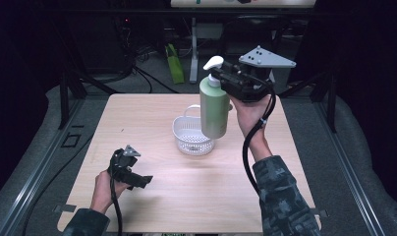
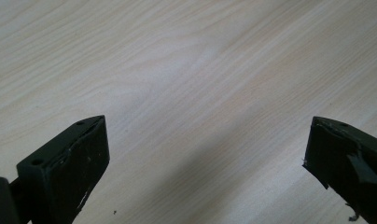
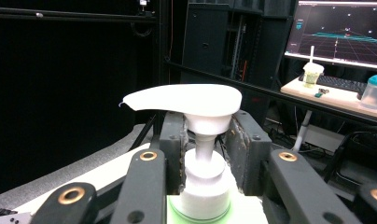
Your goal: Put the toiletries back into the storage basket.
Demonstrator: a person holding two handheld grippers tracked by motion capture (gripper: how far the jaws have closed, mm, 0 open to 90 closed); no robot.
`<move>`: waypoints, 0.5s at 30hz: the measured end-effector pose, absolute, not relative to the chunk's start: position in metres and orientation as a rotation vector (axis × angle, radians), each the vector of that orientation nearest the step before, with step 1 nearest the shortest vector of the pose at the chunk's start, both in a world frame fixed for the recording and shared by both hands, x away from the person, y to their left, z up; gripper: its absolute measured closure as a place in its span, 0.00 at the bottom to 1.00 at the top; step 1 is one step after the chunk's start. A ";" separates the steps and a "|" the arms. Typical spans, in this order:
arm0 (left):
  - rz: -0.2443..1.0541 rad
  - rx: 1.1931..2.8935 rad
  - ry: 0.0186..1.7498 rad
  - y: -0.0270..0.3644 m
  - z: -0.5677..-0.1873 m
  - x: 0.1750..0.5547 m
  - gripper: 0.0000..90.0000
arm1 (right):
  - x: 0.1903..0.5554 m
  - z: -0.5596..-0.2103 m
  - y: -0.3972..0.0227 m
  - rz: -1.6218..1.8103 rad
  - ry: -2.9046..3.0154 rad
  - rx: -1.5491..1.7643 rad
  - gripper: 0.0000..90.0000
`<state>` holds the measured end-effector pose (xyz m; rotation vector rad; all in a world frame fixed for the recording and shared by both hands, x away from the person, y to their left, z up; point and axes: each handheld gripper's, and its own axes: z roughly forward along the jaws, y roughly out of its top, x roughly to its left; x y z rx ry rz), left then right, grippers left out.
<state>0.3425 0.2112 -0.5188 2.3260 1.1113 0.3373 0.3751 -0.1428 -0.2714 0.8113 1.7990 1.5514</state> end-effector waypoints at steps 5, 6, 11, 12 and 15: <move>0.336 2.320 1.116 0.211 -0.519 0.342 0.00 | 0.379 -0.273 -0.139 1.552 1.800 0.814 0.76; 0.336 2.320 1.116 0.211 -0.519 0.342 0.00 | 0.379 -0.273 -0.138 1.552 1.801 0.819 0.76; 0.334 2.325 1.115 0.211 -0.519 0.342 0.00 | 0.383 -0.275 -0.135 1.551 1.802 0.819 0.76; 0.335 2.323 1.115 0.211 -0.519 0.342 0.00 | 0.385 -0.275 -0.133 1.548 1.801 0.819 0.76; 0.332 2.317 1.119 0.212 -0.519 0.342 0.00 | 0.387 -0.276 -0.132 1.550 1.801 0.822 0.76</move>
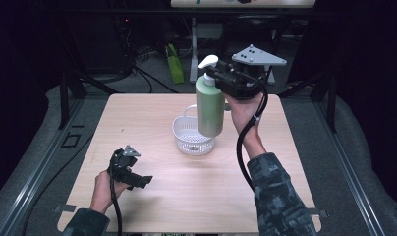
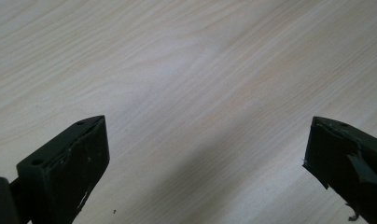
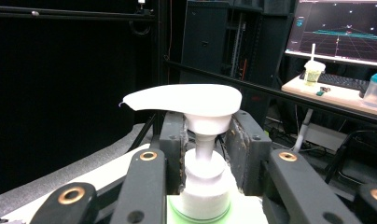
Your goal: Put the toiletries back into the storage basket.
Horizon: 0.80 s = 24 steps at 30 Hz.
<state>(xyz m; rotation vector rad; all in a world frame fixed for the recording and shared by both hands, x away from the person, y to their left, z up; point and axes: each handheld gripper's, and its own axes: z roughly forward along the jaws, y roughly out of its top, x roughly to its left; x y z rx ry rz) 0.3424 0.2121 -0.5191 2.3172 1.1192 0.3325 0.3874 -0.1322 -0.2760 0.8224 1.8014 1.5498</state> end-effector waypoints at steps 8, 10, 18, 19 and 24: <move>0.331 2.315 1.118 0.213 -0.519 0.342 0.00 | 0.397 -0.279 -0.126 1.540 1.805 0.829 0.76; 0.331 2.315 1.119 0.213 -0.519 0.342 0.00 | 0.399 -0.280 -0.124 1.540 1.803 0.831 0.76; 0.329 2.314 1.114 0.212 -0.519 0.342 0.00 | 0.405 -0.283 -0.119 1.531 1.806 0.839 0.76; 0.327 2.314 1.116 0.212 -0.519 0.342 0.00 | 0.407 -0.283 -0.118 1.534 1.804 0.846 0.76; 0.326 2.315 1.116 0.213 -0.519 0.342 0.00 | 0.411 -0.285 -0.116 1.534 1.804 0.856 0.76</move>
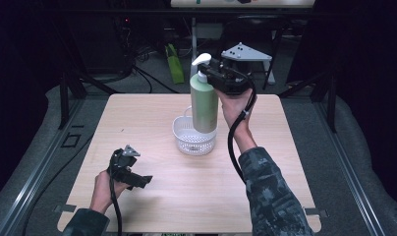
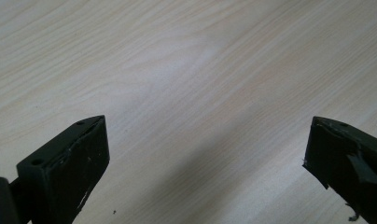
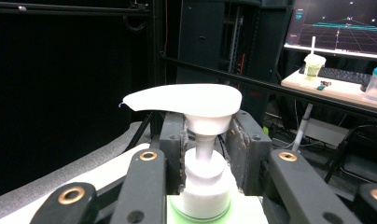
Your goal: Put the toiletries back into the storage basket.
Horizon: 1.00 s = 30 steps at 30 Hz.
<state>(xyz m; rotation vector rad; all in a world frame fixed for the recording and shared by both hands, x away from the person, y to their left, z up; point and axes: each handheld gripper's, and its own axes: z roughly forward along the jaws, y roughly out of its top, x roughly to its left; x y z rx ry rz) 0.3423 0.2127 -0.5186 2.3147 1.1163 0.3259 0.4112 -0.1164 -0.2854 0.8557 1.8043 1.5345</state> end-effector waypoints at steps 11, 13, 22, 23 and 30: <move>0.326 2.314 1.109 0.212 -0.518 0.342 0.00 | 0.419 -0.292 -0.113 1.539 1.805 0.880 0.76; 0.330 2.315 1.110 0.212 -0.518 0.342 0.00 | 0.421 -0.294 -0.111 1.536 1.808 0.881 0.76; 0.327 2.316 1.109 0.213 -0.518 0.343 0.00 | 0.426 -0.301 -0.106 1.530 1.824 0.889 0.76; 0.325 2.314 1.108 0.213 -0.518 0.343 0.00 | 0.427 -0.302 -0.105 1.529 1.825 0.891 0.76; 0.326 2.314 1.109 0.212 -0.518 0.342 0.00 | 0.429 -0.310 -0.103 1.534 1.829 0.893 0.76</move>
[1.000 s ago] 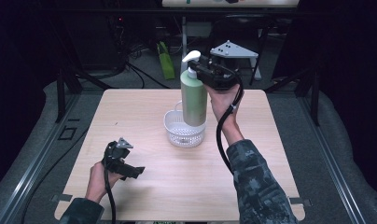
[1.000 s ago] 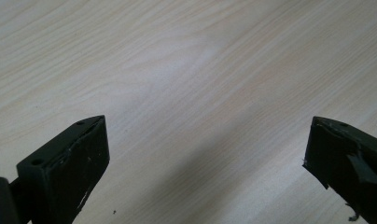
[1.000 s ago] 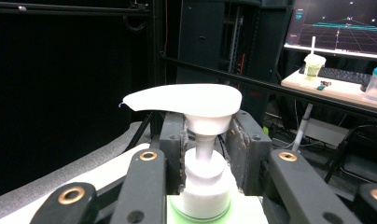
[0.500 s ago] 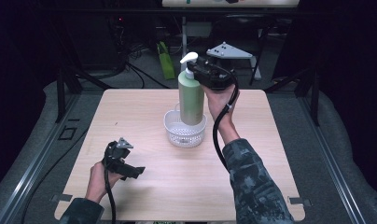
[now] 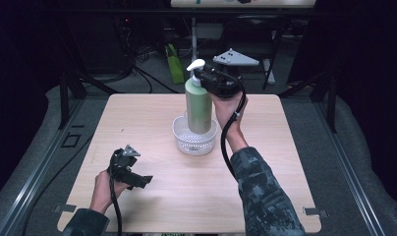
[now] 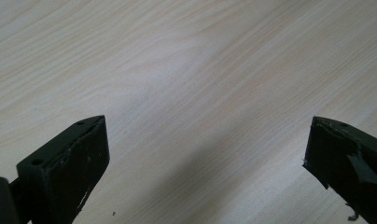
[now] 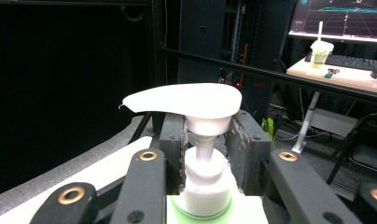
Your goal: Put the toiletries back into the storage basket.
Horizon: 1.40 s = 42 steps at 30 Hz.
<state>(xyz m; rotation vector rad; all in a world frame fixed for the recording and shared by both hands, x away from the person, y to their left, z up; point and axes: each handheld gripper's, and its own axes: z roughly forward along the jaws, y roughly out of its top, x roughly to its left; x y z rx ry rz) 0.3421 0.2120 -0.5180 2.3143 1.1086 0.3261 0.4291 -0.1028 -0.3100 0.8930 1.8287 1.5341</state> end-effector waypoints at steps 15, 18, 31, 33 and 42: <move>0.333 2.317 1.104 0.212 -0.518 0.342 0.00 | 0.433 -0.331 -0.101 1.563 1.801 0.915 0.76; 0.332 2.317 1.104 0.212 -0.518 0.342 0.00 | 0.434 -0.336 -0.101 1.570 1.797 0.915 0.76; 0.337 2.310 1.109 0.214 -0.518 0.342 0.00 | 0.437 -0.355 -0.097 1.565 1.806 0.909 0.76; 0.334 2.314 1.107 0.213 -0.517 0.342 0.00 | 0.437 -0.358 -0.096 1.562 1.809 0.914 0.76; 0.333 2.316 1.104 0.213 -0.517 0.342 0.00 | 0.439 -0.370 -0.095 1.557 1.822 0.920 0.76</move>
